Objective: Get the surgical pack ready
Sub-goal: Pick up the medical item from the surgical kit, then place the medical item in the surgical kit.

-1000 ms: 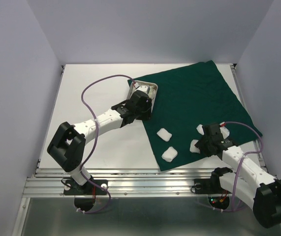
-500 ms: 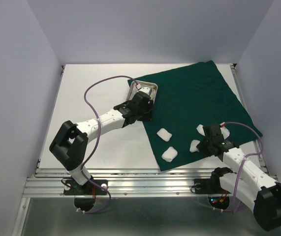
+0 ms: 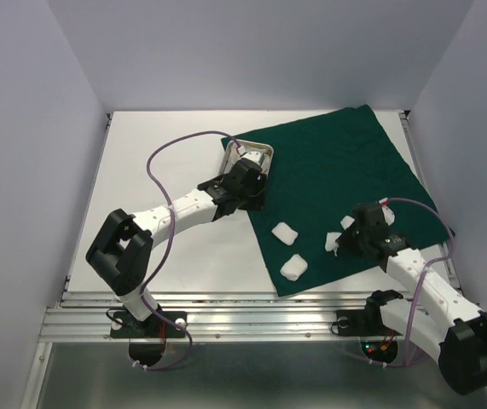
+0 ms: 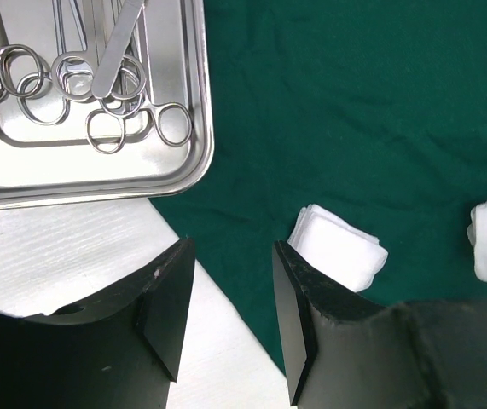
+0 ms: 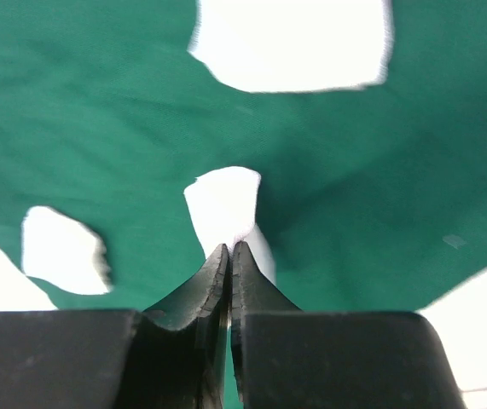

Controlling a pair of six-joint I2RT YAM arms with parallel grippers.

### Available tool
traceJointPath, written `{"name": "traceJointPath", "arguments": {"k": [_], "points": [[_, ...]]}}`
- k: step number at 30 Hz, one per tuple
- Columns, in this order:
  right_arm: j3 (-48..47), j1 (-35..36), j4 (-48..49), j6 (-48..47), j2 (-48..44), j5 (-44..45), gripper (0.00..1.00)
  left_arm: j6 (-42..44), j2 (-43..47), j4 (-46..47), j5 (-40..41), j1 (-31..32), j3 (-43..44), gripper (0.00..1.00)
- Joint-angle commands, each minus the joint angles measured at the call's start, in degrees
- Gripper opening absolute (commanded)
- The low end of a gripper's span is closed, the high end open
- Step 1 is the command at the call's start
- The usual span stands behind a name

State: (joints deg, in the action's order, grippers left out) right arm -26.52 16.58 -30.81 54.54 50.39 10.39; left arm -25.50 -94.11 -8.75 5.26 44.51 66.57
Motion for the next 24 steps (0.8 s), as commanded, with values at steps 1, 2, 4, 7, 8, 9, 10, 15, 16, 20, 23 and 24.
{"name": "traceJointPath", "arguments": {"k": [1,2,4,7,8,9,10,15,16,20,23,24], "points": [[-5.99,0.03,9.53,-2.24,4.35,-2.22,0.03,0.8,0.68,-0.3,1.25,0.22,2.52,0.52],[-6.69,0.03,10.67,-2.51,5.58,-2.39,0.03,0.8,0.76,-0.39,1.6,0.22,2.43,0.52],[-8.88,0.03,14.78,-3.13,9.71,-2.92,0.03,0.8,1.2,-0.65,2.21,0.22,2.08,0.52],[-13.27,0.03,19.28,-4.35,15.69,-5.02,0.03,0.62,1.99,-1.35,3.97,0.31,1.81,0.52],[-14.51,0.03,20.16,-4.53,17.09,-5.38,0.03,0.62,2.17,-1.53,4.75,0.23,1.73,0.52],[-15.74,0.03,21.91,-4.71,19.63,-5.56,0.03,0.62,2.69,-1.79,5.2,0.22,1.55,0.52],[-18.01,0.64,22.8,-4.88,20.88,-5.91,0.03,0.45,2.96,-1.88,5.72,0.22,1.38,0.53],[-24.01,1.18,28.06,-5.24,29.31,-7.58,0.04,-0.25,4.63,-2.41,7.92,0.05,0.67,0.53],[-24.8,1.18,29.13,-4.98,30.54,-8.02,0.04,-0.26,4.89,-2.32,8.19,-0.04,0.5,0.53],[-26.12,1.79,35.54,-3.14,37.39,-9.42,0.05,-0.52,5.69,-2.41,9.07,-0.3,-0.12,0.53],[-24.9,1.79,37.83,-1.55,40.39,-9.87,0.05,-0.34,5.86,-2.58,9.33,-0.3,-0.29,0.53],[-23.15,1.79,39.32,-1.02,41.62,-11.61,0.05,-0.34,5.95,-2.76,9.51,-0.39,-0.38,0.53]]}}
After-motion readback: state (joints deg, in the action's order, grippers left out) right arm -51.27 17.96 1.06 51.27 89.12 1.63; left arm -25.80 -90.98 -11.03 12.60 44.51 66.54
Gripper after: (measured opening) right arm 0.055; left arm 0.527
